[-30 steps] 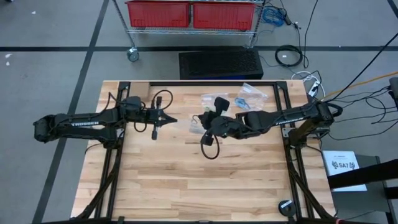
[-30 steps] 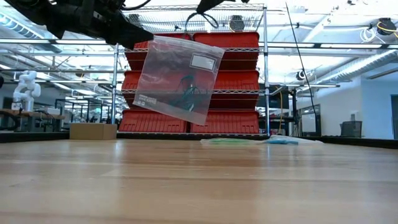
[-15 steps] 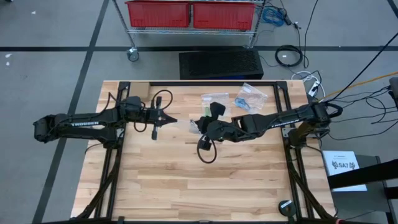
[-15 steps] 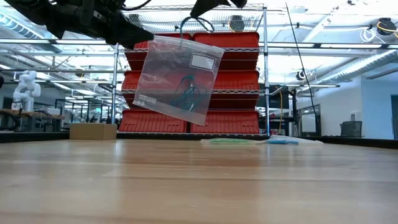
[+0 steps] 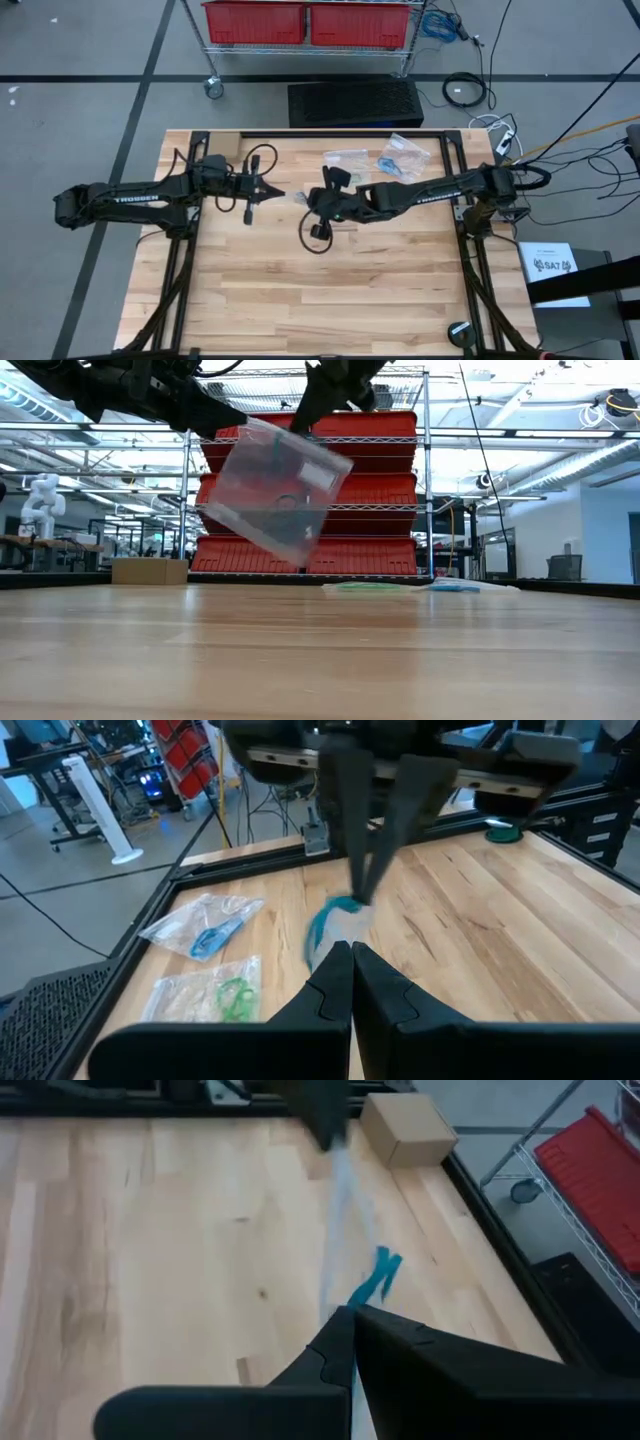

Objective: Sort rubber bands
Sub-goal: Put the blue rubber band into the transparent zip bag

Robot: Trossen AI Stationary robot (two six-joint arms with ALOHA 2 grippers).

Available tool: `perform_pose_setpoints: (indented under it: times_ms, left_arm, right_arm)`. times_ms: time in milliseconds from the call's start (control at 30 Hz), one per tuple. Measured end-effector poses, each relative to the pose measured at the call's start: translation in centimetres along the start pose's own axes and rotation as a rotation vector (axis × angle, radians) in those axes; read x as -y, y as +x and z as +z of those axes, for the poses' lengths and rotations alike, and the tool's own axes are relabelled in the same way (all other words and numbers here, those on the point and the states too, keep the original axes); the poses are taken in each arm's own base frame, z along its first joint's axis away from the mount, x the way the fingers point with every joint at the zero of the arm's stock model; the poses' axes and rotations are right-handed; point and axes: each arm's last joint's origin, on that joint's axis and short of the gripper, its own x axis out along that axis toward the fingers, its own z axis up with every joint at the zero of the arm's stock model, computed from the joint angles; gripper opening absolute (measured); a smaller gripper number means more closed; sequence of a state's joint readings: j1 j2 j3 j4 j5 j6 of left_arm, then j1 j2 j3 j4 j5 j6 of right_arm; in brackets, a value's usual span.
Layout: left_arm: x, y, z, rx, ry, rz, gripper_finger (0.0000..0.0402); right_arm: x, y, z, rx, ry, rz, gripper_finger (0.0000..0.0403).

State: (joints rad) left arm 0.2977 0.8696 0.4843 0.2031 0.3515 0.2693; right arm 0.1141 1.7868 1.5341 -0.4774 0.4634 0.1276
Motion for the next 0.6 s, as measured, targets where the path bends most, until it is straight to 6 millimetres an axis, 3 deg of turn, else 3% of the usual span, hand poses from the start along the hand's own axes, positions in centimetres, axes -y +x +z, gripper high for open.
perform_pose_setpoints:
  times_ms: [300, 600]
  left_arm:
    - [0.3, 0.1, 0.1, 0.007, 0.004, -0.028, 0.0003]
    - [0.4, 0.1, 0.3, 0.027, 0.015, -0.03, 0.0003]
  right_arm:
    - [1.9, 0.7, 0.5, 0.01, 0.07, 0.068, 0.0]
    - [2.1, 1.9, 0.4, -0.006, 0.089, 0.165, 0.0]
